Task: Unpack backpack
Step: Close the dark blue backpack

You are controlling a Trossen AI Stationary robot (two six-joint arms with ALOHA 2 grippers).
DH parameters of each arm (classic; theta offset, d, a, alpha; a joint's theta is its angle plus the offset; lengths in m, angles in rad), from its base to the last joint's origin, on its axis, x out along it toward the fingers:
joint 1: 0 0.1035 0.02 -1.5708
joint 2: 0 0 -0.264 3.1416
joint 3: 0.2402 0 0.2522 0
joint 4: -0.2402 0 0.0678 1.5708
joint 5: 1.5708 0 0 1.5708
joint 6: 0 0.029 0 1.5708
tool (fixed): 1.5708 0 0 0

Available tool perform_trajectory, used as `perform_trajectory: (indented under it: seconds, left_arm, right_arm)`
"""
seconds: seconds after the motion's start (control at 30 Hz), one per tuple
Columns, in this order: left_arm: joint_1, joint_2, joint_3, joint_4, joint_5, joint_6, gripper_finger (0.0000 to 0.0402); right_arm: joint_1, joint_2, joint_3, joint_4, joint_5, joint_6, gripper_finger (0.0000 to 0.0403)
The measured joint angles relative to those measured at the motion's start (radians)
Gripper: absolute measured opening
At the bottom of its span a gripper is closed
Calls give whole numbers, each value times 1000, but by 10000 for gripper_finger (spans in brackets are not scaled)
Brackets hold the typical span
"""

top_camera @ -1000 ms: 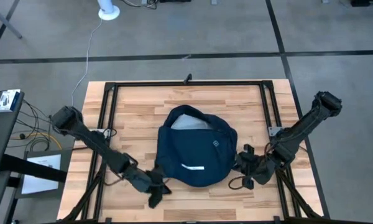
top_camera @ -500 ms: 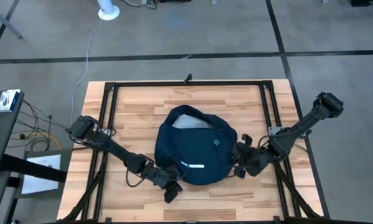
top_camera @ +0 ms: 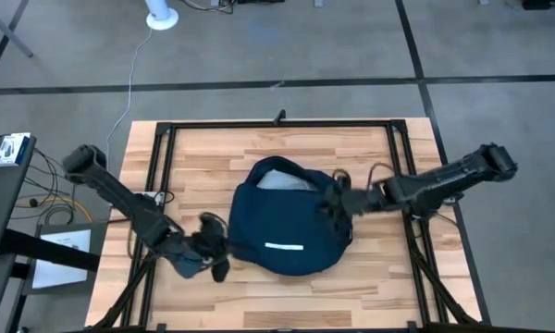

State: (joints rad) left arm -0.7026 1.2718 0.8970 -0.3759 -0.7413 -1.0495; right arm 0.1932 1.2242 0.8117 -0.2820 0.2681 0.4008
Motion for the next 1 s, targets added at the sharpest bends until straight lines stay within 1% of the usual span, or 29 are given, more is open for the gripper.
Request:
perform_trajectory:
  seconds: [0.07,0.13,0.2,0.3,0.4,0.5,0.6,0.7,0.77,0.83,0.93,0.97,1.0]
  left_arm:
    - [-8,-30,0,-39,-46,0,0]
    - [-10,-39,0,-59,-61,1,0]
    - [-10,-33,0,-62,-65,15,0]
    - [-11,4,0,-61,-65,15,0]
    - [-13,49,0,-61,-57,-9,0]
    - [-25,92,0,-60,-34,-49,0]
    - [-41,127,0,-60,-29,-82,0]
    - [-53,150,0,-61,-29,-97,0]
    - [-55,157,0,-62,-29,-99,0]
    - [-55,156,0,-60,-30,-100,0]
    - [-55,156,0,-61,-40,-97,0]
    - [-54,156,0,-61,-45,-95,0]
    - [-54,155,0,-61,-49,-92,0]
  right_arm:
    - [-76,16,1,31,-66,-82,114]
    - [-137,51,1,76,-115,-185,148]
    - [-184,96,1,135,-157,-268,179]
    - [-250,172,4,227,-227,-341,212]
    - [-314,252,46,211,-284,-350,229]
    - [-359,324,95,122,-358,-317,232]
    - [-376,375,130,60,-437,-315,230]
    - [-380,405,149,43,-528,-315,214]
    - [-375,414,151,30,-540,-314,184]
    - [-366,416,152,22,-541,-315,133]
    - [-345,409,152,25,-515,-319,35]
    - [-338,402,152,30,-503,-318,20]
    - [-334,392,152,39,-499,-312,14]
